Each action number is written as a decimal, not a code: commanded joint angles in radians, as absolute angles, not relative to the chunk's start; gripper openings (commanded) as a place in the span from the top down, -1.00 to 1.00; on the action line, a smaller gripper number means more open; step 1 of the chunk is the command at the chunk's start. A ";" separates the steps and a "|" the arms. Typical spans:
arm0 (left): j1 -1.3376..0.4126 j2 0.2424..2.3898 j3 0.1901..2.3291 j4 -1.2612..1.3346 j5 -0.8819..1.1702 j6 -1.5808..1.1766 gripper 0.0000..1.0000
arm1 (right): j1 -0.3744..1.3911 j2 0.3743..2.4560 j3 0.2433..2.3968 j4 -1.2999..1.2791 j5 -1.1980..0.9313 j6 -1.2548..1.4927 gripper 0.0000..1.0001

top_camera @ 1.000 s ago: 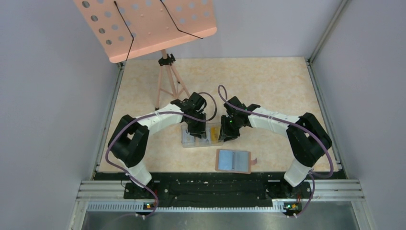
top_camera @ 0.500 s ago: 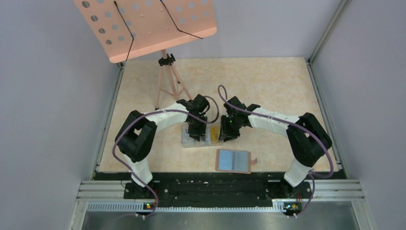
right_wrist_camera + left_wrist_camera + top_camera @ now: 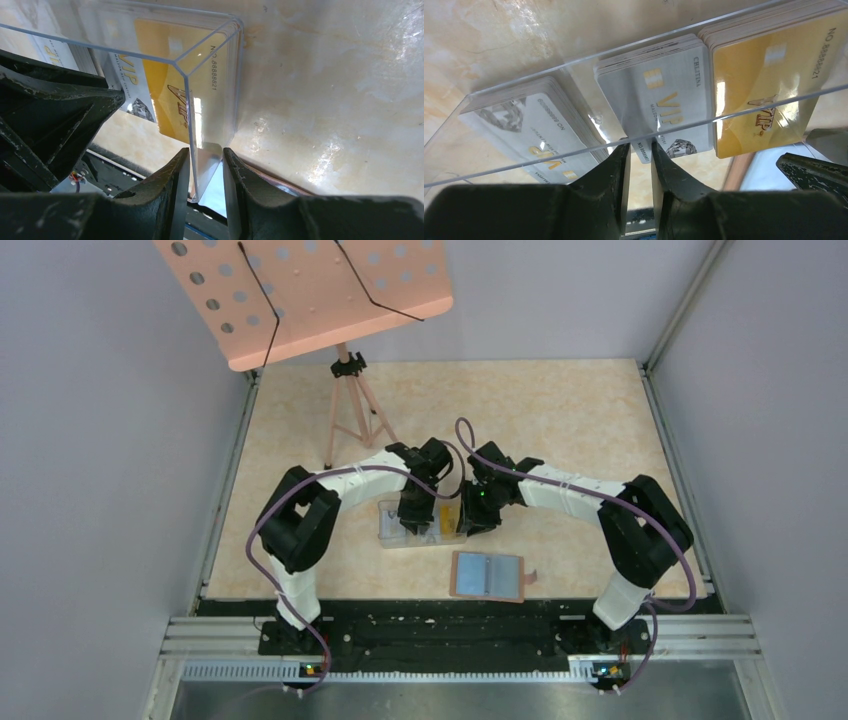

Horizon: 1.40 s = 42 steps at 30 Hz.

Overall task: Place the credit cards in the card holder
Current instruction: Pick up the credit card from the storage box.

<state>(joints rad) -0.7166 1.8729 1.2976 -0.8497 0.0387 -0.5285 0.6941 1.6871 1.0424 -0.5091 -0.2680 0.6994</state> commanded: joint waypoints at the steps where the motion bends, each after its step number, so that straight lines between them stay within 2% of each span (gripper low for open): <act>1: -0.744 1.899 1.339 -0.901 0.009 -0.506 0.45 | 0.709 1.653 1.037 -0.485 -0.302 0.694 0.39; 4: -0.744 1.889 1.334 -0.887 0.017 -0.506 0.46 | 0.708 1.653 1.036 -0.484 -0.302 0.694 0.39; 8: -0.744 1.865 1.318 -0.843 0.054 -0.515 0.71 | 0.709 1.651 1.033 -0.484 -0.301 0.694 0.39; 19: -0.744 1.775 1.293 -0.783 0.077 -0.544 0.90 | 0.709 1.651 1.031 -0.484 -0.301 0.694 0.39; 24: -0.744 1.749 1.290 -0.778 0.080 -0.554 0.92 | 0.709 1.652 1.032 -0.484 -0.302 0.694 0.39; 26: -0.744 1.749 1.285 -0.778 0.079 -0.556 0.85 | 0.709 1.651 1.033 -0.484 -0.302 0.695 0.39; 29: -0.739 1.749 1.266 -0.775 0.067 -0.571 0.48 | 0.709 1.650 1.032 -0.485 -0.302 0.694 0.38; 32: -0.726 1.742 1.235 -0.757 0.062 -0.581 0.30 | 0.708 1.650 1.031 -0.485 -0.302 0.692 0.38; 35: -0.704 1.725 1.193 -0.726 0.074 -0.598 0.26 | 0.709 1.651 1.030 -0.485 -0.302 0.692 0.38; 42: -0.672 1.726 1.136 -0.676 0.115 -0.613 0.30 | 0.708 1.651 1.030 -0.486 -0.303 0.691 0.38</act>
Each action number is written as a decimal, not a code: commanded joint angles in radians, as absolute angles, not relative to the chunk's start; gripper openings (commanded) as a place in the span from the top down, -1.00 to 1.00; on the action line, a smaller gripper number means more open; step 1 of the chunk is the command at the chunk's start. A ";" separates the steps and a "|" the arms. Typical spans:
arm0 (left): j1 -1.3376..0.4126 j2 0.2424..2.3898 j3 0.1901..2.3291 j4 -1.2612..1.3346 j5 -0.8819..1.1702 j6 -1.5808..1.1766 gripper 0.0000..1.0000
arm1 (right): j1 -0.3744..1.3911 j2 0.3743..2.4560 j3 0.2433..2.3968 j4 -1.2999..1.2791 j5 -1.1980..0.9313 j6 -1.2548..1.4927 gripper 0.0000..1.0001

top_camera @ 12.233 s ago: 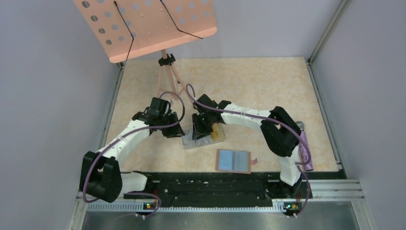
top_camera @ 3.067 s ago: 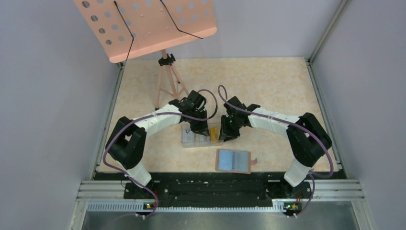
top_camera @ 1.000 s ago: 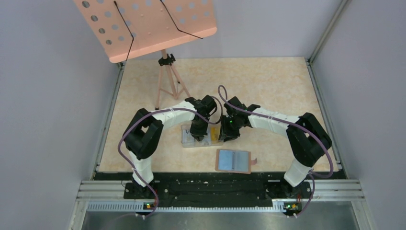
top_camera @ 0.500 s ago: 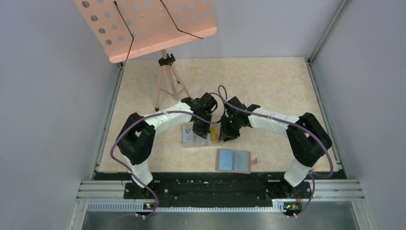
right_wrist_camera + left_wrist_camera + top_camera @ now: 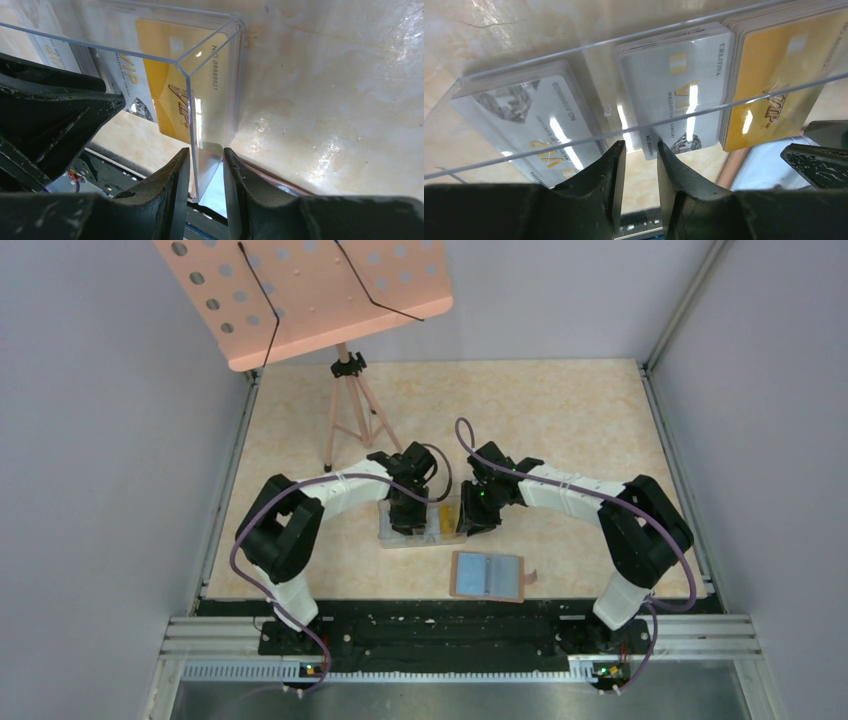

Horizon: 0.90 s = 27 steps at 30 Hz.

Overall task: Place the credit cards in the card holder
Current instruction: Pick up the credit card from the storage box.

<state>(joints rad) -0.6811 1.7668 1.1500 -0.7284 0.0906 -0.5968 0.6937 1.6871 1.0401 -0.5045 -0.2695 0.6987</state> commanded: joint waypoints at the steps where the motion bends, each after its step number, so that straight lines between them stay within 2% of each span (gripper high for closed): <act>1: -0.672 1.732 1.136 -0.671 0.122 -0.612 0.30 | 0.709 1.651 1.030 -0.486 -0.302 0.691 0.38; 7: -0.672 1.751 1.125 -0.634 0.161 -0.616 0.47 | 0.709 1.649 1.029 -0.489 -0.302 0.689 0.38; 12: -0.672 1.747 1.142 -0.647 0.167 -0.612 0.85 | 0.709 1.650 1.030 -0.488 -0.304 0.689 0.38; 14: -0.672 1.741 1.154 -0.667 0.158 -0.607 0.93 | 0.708 1.650 1.031 -0.489 -0.304 0.689 0.38; 19: -0.675 1.735 1.189 -0.717 0.129 -0.584 0.94 | 0.708 1.651 1.034 -0.489 -0.305 0.688 0.38; 23: -0.676 1.747 1.199 -0.733 0.132 -0.571 0.67 | 0.709 1.650 1.035 -0.489 -0.307 0.689 0.38; 27: -0.681 1.768 1.208 -0.738 0.139 -0.568 0.62 | 0.709 1.651 1.035 -0.488 -0.307 0.688 0.38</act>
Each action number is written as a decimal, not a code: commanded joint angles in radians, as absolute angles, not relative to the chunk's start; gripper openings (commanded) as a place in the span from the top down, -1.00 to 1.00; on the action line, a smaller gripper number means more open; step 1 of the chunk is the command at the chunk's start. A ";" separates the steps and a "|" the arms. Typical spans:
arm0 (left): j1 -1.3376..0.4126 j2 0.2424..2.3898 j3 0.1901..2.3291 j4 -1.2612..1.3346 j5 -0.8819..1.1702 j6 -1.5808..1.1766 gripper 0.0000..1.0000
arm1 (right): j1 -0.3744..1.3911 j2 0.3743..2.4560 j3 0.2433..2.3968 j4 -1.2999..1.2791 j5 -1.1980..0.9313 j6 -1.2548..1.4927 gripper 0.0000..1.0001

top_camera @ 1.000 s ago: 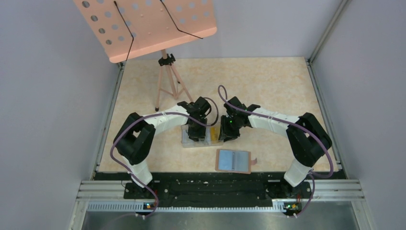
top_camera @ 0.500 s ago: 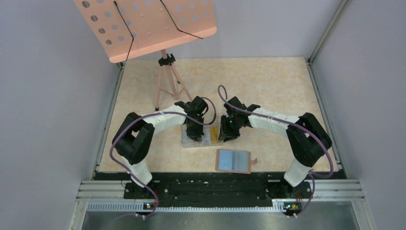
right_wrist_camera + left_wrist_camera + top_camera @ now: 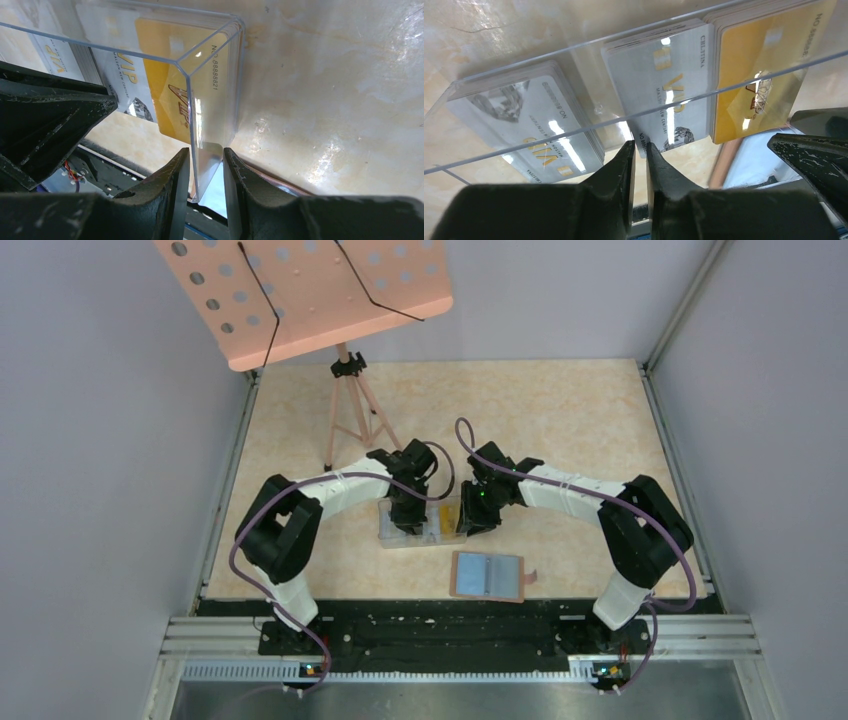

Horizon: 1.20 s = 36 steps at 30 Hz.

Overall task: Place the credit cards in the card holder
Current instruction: Pick up the credit card from the storage box.

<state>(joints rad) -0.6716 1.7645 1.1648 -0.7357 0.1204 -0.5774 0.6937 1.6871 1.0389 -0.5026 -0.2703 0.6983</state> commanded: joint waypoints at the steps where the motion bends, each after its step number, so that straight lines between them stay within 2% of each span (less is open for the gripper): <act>1: -0.683 1.770 1.212 -0.740 0.138 -0.568 0.64 | 0.707 1.651 1.036 -0.488 -0.307 0.688 0.38; 14: -0.701 1.744 1.265 -0.775 0.118 -0.567 0.78 | 0.709 1.649 1.033 -0.490 -0.307 0.688 0.38; 23: -0.701 1.696 1.256 -0.731 0.161 -0.589 0.61 | 0.709 1.650 1.036 -0.490 -0.307 0.689 0.38; 36: -0.701 1.684 1.225 -0.671 0.202 -0.621 0.58 | 0.709 1.649 1.033 -0.491 -0.307 0.689 0.38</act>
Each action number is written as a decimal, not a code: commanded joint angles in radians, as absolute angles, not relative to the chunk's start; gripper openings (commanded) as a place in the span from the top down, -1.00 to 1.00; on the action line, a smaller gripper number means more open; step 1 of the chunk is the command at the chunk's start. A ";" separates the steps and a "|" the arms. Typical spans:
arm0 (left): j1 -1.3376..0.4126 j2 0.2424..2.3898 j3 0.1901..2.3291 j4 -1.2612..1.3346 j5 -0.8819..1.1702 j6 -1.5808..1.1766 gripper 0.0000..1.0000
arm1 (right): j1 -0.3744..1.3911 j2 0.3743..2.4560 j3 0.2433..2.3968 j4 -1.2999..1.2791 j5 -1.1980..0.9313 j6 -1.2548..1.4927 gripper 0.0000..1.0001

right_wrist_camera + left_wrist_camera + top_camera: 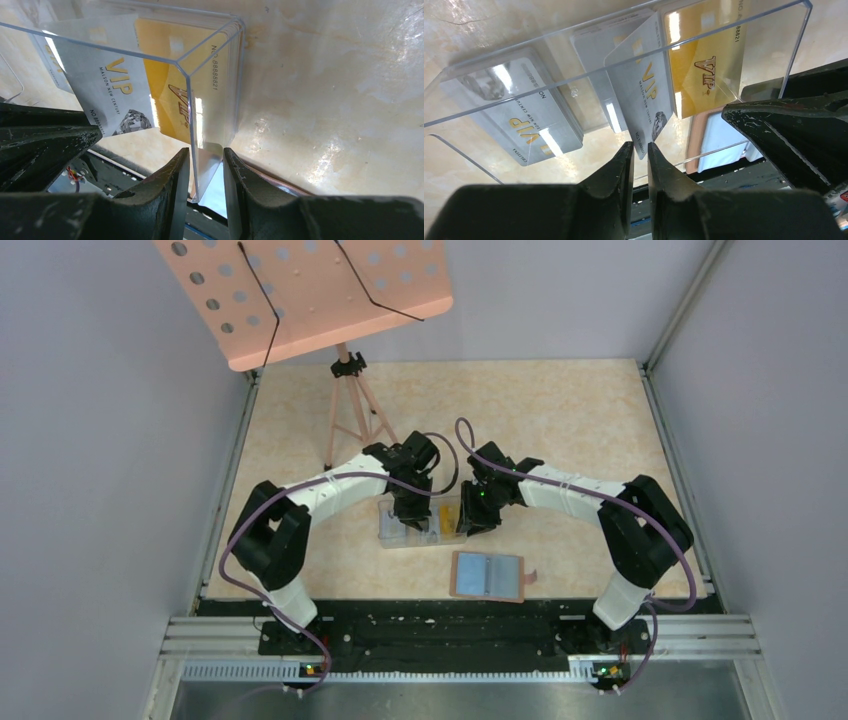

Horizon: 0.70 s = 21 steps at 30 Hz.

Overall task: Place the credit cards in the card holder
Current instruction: Pick up the credit card from the storage box.

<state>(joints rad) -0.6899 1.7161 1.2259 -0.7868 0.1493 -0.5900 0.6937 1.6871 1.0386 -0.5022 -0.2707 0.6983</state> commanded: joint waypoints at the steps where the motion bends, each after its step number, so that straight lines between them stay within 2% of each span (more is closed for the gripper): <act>1: -0.701 1.684 1.222 -0.666 0.203 -0.624 0.58 | 0.709 1.650 1.033 -0.491 -0.307 0.690 0.38; 18: -0.703 1.718 1.217 -0.675 0.183 -0.633 0.56 | 0.709 1.648 1.030 -0.491 -0.307 0.689 0.38; 21: -0.703 1.723 1.215 -0.684 0.175 -0.628 0.62 | 0.709 1.647 1.031 -0.491 -0.307 0.689 0.38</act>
<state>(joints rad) -0.6991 1.7119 1.2209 -0.6884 0.1902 -0.6289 0.6937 1.6863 1.0382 -0.5018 -0.2707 0.6983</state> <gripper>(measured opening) 0.209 0.309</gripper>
